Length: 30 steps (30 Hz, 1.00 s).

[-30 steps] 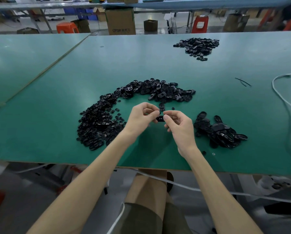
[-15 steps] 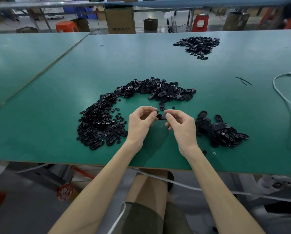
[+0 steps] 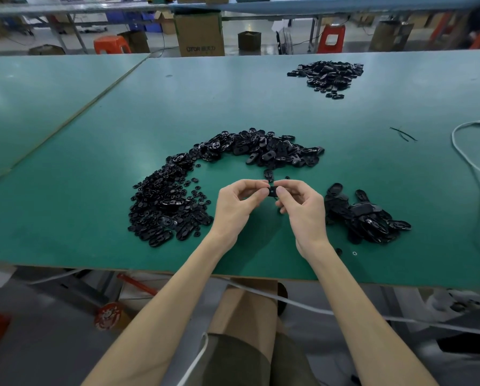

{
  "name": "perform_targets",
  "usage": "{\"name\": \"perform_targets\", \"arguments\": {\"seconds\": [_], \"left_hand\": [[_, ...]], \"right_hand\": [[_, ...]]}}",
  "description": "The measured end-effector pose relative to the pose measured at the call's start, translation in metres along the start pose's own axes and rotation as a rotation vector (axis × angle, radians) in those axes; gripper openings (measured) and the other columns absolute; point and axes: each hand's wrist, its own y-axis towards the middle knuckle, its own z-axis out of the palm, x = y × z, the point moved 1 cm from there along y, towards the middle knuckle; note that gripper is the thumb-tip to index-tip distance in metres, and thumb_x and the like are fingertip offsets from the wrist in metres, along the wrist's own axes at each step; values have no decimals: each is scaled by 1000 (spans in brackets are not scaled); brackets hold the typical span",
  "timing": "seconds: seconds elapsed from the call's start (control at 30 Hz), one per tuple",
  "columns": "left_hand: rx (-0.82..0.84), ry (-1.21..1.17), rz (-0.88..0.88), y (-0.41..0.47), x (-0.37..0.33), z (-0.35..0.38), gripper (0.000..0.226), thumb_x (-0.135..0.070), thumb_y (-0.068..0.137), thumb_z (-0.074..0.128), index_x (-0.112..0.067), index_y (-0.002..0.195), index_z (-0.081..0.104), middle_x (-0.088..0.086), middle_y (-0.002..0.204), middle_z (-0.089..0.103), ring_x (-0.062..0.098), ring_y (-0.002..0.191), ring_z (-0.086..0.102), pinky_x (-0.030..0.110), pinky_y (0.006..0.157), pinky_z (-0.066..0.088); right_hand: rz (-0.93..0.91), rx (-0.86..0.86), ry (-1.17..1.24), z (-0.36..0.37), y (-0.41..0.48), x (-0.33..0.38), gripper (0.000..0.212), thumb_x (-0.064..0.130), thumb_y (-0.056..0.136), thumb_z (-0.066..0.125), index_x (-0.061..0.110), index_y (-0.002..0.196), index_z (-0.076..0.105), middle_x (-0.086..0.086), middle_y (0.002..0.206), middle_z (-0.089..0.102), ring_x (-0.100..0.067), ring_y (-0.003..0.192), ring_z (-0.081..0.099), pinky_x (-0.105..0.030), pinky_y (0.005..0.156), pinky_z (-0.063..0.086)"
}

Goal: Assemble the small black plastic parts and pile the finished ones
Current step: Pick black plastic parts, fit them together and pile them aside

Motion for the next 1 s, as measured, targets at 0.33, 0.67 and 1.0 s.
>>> {"name": "perform_targets", "arguments": {"seconds": [0.33, 0.67, 1.0], "left_hand": [[-20, -7, 4, 0, 2, -1, 11, -10, 86, 81, -20, 91, 80, 3, 88, 80, 18, 83, 75, 22, 81, 57], [5, -61, 22, -1, 2, 0, 14, -4, 86, 79, -14, 96, 78, 4, 97, 80, 21, 95, 76, 29, 90, 58], [30, -118, 55, -2, 0, -1, 20, 4, 91, 72, -4, 109, 74, 8, 107, 78, 23, 105, 73, 35, 94, 59]], "right_hand": [[-22, 50, -7, 3, 0, 1, 15, 5, 94, 71, 19, 98, 71, 8, 90, 72, -12, 85, 71, -23, 67, 55], [3, 14, -97, 2, 2, -3, 2, 17, 99, 70, 15, 98, 71, -11, 101, 74, -16, 74, 70, -31, 74, 58], [1, -24, -100, 2, 1, -2, 5, 17, 99, 68, 12, 99, 70, -8, 94, 75, -12, 70, 66, -18, 65, 51]]}}
